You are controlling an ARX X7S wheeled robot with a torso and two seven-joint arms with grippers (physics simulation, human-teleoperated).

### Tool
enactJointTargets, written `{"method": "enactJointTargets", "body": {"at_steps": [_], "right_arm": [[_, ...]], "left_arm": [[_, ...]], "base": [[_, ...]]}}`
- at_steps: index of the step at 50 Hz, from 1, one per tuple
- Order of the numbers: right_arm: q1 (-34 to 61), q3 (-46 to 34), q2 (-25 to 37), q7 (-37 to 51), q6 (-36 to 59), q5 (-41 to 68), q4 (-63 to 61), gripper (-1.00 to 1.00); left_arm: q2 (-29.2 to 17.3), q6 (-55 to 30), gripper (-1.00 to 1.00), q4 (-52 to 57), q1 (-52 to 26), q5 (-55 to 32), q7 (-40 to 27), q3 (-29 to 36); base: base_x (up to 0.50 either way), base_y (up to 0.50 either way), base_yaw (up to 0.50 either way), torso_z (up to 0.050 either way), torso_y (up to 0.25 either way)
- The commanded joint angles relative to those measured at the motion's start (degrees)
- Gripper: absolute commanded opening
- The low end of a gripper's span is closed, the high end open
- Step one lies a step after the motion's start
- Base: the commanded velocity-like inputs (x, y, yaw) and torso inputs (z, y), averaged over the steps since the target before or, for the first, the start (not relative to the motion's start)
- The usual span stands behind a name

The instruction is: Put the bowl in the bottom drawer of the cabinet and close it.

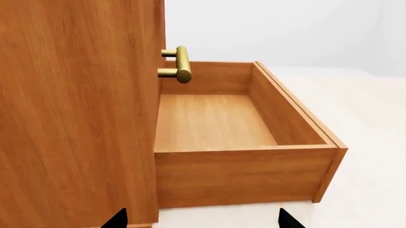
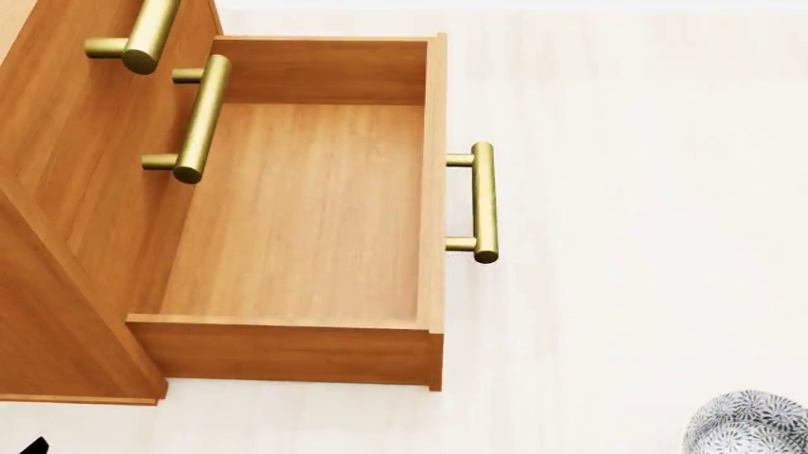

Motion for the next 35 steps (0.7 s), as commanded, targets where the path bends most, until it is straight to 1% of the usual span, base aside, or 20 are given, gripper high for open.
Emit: {"method": "enactJointTargets", "body": {"at_steps": [1,12,15,16,18,26,35], "right_arm": [[1.1,4.2,-7.2,-8.9,2.5,-1.3,7.2,1.00],[3.8,1.6,-8.5,-12.3,2.8,-4.1,11.5,1.00],[5.2,0.7,-9.2,-12.8,3.4,-1.7,13.7,1.00],[5.9,0.7,-9.5,-12.9,3.9,0.8,14.9,1.00],[7.6,-0.9,-10.0,-13.4,2.8,-2.7,17.0,1.00],[15.3,-6.5,-10.1,-16.0,2.2,-5.4,28.1,1.00],[18.4,-9.4,-10.8,-16.9,0.2,-9.9,31.9,1.00]], "left_arm": [[0.1,0.0,1.00,-0.3,-0.2,-0.1,0.1,0.1],[0.1,-0.2,1.00,-0.3,-0.5,-0.4,-0.1,0.0],[0.0,-0.3,1.00,-0.2,-0.6,-0.6,-0.2,-0.1],[0.0,-0.1,1.00,-0.4,-0.5,-0.5,-0.1,0.0],[0.1,0.0,1.00,-0.4,-0.5,-0.4,-0.1,0.0],[-0.1,0.4,1.00,-0.6,-0.7,-0.5,0.0,-0.4],[0.0,0.6,1.00,-0.9,-0.7,-0.4,0.1,-0.3]], "base": [[0.00,0.00,0.00,0.000,0.000],[0.00,0.00,0.00,0.000,0.000],[0.00,0.00,0.00,0.000,0.000],[0.00,0.00,0.00,0.000,0.000],[0.00,0.00,0.00,0.000,0.000],[0.00,0.00,0.00,0.000,0.000],[0.00,0.00,0.00,0.000,0.000]]}}
